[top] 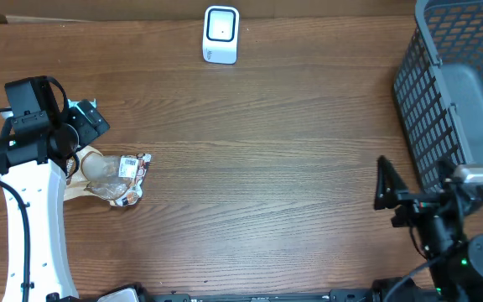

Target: Scan the item barcode

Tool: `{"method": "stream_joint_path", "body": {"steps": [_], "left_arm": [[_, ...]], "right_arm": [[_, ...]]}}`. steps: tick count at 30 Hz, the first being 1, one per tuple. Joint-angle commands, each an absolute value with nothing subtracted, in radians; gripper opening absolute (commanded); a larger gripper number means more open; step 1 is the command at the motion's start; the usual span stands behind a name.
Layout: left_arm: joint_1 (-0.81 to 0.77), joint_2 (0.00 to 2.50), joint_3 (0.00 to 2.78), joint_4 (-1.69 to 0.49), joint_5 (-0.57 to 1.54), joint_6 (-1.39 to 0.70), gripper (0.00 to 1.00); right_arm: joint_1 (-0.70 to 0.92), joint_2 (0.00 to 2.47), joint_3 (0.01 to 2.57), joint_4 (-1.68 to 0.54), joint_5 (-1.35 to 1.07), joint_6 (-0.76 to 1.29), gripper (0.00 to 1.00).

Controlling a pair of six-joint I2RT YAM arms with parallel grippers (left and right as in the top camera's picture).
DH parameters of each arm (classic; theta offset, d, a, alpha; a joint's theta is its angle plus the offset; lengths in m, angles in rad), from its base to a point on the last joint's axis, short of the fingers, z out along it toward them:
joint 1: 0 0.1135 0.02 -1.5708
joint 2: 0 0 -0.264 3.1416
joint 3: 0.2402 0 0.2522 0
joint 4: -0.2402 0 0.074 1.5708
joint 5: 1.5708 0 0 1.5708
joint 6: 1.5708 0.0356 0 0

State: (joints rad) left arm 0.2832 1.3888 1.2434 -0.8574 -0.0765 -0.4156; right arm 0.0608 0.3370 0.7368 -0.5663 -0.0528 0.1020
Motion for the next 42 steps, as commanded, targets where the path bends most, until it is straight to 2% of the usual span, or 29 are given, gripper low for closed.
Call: {"method": "stream_joint_path", "body": {"steps": [1,12,17,26,36,42], "left_arm": [[0.287,1.388,1.246,-0.856,-0.085,-0.407,0.99],[0.287,1.388,1.245,-0.856,-0.085,-0.407,1.0],[0.287,1.388,1.245,-0.856,-0.085,-0.407,1.0],[0.287,1.388,1.246,-0.856,-0.085,-0.407,1.0],[0.287,1.388,1.245,-0.856,-0.085,-0.407,1.0],[0.287,1.388,1.245,-0.856,-0.085,-0.407,1.0]], "right_arm": [[0.067,0.303,0.649,-0.455,-0.149,0.105,1.0],[0.067,0.211,0.35,0.12,-0.226,0.109,1.0],[0.067,0.136,0.236,0.273,-0.204,0.11,1.0],[0.067,0.03,0.01,0.488,-0.097,0.286,1.0],[0.065,0.003,0.008,0.332,-0.042,0.292,1.0],[0.065,0.003,0.008,0.133,-0.042,0.292,1.0]]}}
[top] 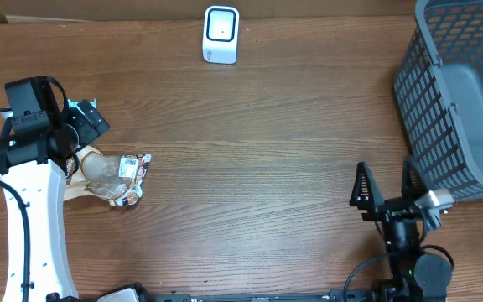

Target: Scan the item barcode

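Observation:
The item is a crinkled clear and tan packet (117, 179) with a small white label, lying at the left side of the wooden table (258, 143). My left gripper (77, 161) sits at the packet's left end, mostly hidden under its own wrist, so its jaws cannot be read. The white barcode scanner (220, 35) stands at the far edge, centre-left. My right gripper (384, 191) is low at the right front, with its two black fingers spread wide apart and nothing between them.
A large grey mesh basket (455, 92) fills the right edge of the table, just beyond the right gripper. The left arm's white link (36, 226) runs along the left front.
The right gripper has moved left and toward the front edge, away from the basket, and both its fingers now show spread apart. The left arm and the packet have not moved.

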Tool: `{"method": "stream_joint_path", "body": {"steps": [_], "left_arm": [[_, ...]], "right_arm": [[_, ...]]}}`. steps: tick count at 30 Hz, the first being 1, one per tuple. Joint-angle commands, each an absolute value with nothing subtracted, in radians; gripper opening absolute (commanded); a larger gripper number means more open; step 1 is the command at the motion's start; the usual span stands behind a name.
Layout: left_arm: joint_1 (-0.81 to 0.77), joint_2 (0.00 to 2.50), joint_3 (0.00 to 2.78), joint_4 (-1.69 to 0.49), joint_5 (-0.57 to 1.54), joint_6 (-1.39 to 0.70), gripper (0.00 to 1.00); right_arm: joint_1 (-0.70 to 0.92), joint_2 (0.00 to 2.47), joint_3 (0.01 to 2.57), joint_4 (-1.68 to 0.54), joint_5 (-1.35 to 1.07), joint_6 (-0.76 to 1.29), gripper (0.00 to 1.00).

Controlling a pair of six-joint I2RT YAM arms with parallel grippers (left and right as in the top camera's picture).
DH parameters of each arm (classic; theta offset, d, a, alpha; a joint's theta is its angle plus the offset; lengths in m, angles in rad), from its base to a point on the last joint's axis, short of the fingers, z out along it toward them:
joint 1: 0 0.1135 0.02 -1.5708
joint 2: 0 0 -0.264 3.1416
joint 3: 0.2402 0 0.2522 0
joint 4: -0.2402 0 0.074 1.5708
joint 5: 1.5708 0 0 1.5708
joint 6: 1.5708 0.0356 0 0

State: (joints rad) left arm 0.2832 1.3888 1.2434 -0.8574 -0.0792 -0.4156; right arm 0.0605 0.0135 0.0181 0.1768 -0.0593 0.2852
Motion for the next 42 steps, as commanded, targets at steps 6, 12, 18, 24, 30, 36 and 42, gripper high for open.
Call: {"method": "stream_joint_path", "body": {"steps": [6,12,18,24,30,36,42], "left_arm": [[0.287,1.388,1.245,-0.856,-0.085,-0.407,1.0],[0.287,1.388,1.245,-0.856,-0.085,-0.407,1.0],[0.287,1.388,1.245,-0.856,-0.085,-0.407,1.0],[0.287,1.388,1.246,-0.856,-0.085,-0.407,1.0],[0.287,1.388,1.245,-0.856,-0.085,-0.407,1.0],[0.287,1.388,1.245,-0.856,-0.085,-0.407,1.0],[0.287,1.388,1.245,-0.856,-0.085,-0.407,1.0]], "right_arm": [[0.065,0.003,0.008,-0.081,-0.044,0.292,1.0],[0.064,0.003,0.008,-0.08,-0.046,0.292,1.0],[0.064,0.003,0.008,-0.08,-0.045,0.292,1.0],[0.064,0.003,0.008,-0.081,-0.045,0.292,1.0],[0.064,0.003,0.008,-0.081,-0.046,0.292,1.0],[0.064,0.003,0.008,-0.081,-0.045,0.292,1.0],[0.064,0.003,0.008,-0.081,-0.046,0.292,1.0]]}}
